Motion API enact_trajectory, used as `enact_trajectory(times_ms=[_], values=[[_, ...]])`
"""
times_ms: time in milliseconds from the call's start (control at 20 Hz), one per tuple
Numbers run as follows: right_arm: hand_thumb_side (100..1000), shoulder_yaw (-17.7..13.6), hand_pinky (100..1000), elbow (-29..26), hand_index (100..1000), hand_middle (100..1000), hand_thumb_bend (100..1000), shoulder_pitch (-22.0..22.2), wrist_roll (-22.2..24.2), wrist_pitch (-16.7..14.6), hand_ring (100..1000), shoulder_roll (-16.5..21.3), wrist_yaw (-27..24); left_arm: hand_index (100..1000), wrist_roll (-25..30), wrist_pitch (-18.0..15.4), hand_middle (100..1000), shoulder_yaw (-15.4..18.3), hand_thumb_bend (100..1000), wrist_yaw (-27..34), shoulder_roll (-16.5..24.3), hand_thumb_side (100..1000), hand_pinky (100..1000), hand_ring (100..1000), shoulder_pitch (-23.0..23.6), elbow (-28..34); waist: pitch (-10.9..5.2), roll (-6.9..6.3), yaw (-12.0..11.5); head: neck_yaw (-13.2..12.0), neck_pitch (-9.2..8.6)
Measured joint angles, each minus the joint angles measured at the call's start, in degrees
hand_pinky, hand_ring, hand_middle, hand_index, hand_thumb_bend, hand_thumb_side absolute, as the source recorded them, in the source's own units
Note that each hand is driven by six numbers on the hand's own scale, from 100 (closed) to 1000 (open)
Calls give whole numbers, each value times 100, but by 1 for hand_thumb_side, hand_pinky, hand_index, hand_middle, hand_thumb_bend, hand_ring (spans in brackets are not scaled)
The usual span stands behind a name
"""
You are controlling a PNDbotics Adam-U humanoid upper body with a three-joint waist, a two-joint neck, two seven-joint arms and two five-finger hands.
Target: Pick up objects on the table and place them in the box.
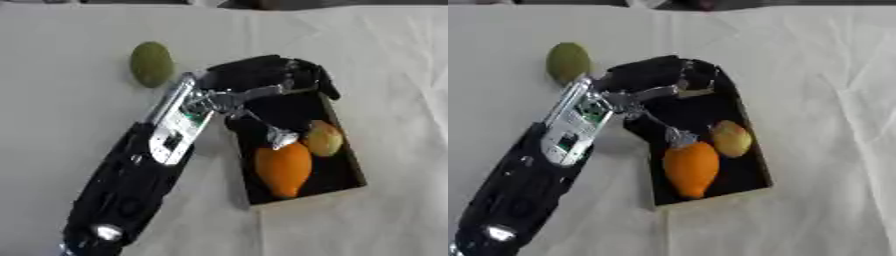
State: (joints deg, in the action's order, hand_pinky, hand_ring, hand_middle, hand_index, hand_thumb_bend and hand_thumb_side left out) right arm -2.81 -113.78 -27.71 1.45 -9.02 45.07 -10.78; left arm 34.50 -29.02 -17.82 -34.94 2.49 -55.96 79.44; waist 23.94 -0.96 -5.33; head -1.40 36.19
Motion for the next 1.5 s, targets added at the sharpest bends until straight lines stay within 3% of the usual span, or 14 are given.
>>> enact_trajectory(times_ms=[450, 650, 950, 1250, 1500], values=[[470, -36, 911, 0, 772, 594, 100, 40, -21, 19, 939, -12, 0, 835, 19, 19, 734, 315, 100, 733, 205, 374, 723, 761, 21, 663, -11, 3, -58, 27, -1], [470, -67, 911, 0, 772, 594, 100, 94, -59, -7, 939, -7, 2, 847, -115, -110, 747, 499, 100, 804, 711, 242, 738, 770, 32, 1121, -43, -7, -126, 85, 0], [470, -104, 910, 0, 772, 594, 100, 154, -129, -26, 938, 11, 11, 882, -604, -157, 785, 763, 100, 675, 1735, 242, 785, 809, 263, 1283, -61, -25, -179, 167, 1], [470, -104, 909, 0, 772, 595, 100, 154, -162, -51, 937, 13, 15, 903, -1039, 69, 813, 1155, 100, 340, 2416, 267, 833, 850, 371, 761, -62, 27, -192, 197, 11], [470, -104, 909, 0, 771, 595, 100, 153, -175, -63, 938, 14, 15, 913, -855, -97, 830, 1300, 100, -14, 2593, 246, 854, 869, 121, -193, -63, 68, -193, 195, 60]])
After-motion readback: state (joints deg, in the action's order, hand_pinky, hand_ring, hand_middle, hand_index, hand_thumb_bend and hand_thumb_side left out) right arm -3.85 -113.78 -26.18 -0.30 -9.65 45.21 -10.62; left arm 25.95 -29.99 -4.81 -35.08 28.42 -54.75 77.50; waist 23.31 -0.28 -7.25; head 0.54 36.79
